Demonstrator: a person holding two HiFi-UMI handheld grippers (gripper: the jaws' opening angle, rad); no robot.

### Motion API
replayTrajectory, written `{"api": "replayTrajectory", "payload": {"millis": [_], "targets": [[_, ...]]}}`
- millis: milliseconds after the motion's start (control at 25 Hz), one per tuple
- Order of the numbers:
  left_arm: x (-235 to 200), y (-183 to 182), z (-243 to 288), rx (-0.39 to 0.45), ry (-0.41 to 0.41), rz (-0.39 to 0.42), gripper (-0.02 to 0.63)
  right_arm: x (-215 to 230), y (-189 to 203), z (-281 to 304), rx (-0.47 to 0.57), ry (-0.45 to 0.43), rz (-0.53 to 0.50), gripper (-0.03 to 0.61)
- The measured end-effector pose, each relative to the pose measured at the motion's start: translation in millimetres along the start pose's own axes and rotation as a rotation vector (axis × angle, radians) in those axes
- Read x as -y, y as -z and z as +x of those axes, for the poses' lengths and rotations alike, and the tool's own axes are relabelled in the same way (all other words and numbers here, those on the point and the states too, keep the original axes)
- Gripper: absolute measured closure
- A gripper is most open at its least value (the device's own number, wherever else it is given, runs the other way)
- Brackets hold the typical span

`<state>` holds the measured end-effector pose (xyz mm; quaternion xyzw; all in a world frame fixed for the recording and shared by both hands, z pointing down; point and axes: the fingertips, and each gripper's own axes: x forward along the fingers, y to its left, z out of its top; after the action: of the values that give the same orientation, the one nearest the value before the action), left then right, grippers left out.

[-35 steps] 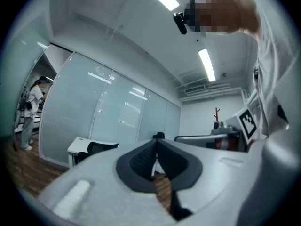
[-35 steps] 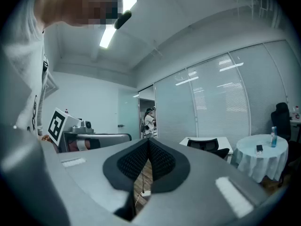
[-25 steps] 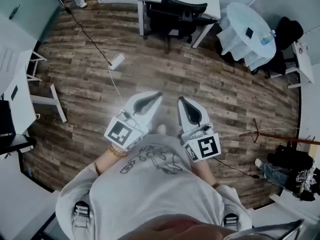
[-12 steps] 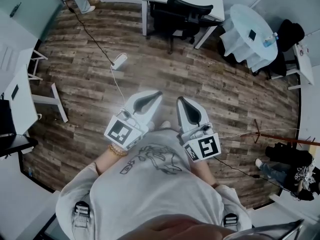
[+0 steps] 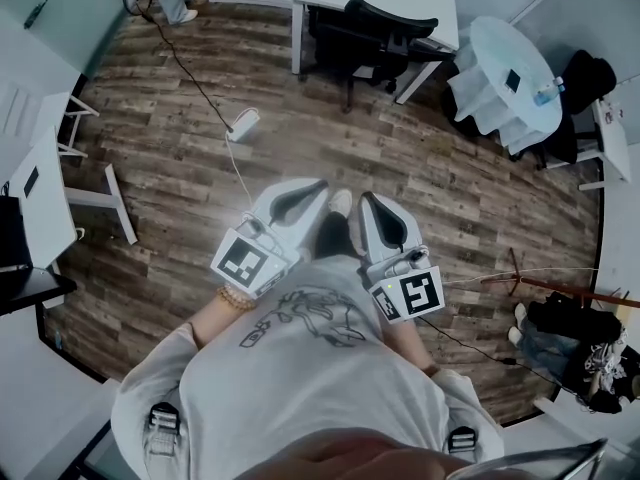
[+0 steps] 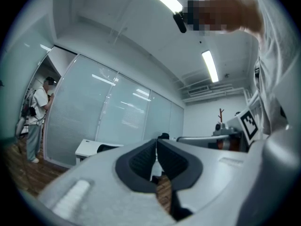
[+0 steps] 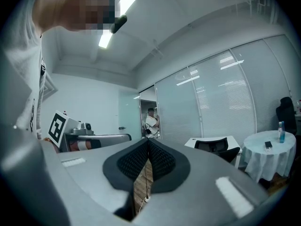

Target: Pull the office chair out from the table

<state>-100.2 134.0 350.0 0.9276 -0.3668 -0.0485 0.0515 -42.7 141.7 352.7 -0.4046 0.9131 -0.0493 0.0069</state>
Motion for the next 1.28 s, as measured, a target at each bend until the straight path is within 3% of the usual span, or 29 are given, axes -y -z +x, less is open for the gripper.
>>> {"api": "replayTrajectory", "payload": {"millis": [200, 480, 1040, 1280], "targets": [[-20.6, 0.4, 24.0, 0.002, -0.001, 0.004, 0.609, 23.7, -0.3, 22.1, 0.004, -0.008, -0.003, 0.571], [-58.3, 12.2, 90.2, -0.013, 0.005, 0.000, 0.609, 89.1, 0.8, 58.1, -0.002, -0.003, -0.001, 0.571], [-154.9, 22.6, 269.6, -0.057, -0.028, 0.011, 0.589, 273.3, -4.4, 149.0, -0.040, -0.011, 0.009, 0.550], [-197.7, 30.4, 337.0, -0.091, -0.057, 0.037, 0.580, 345.9, -5.9, 185.0, -0.075, -0.005, -0.050, 0.533]]}}
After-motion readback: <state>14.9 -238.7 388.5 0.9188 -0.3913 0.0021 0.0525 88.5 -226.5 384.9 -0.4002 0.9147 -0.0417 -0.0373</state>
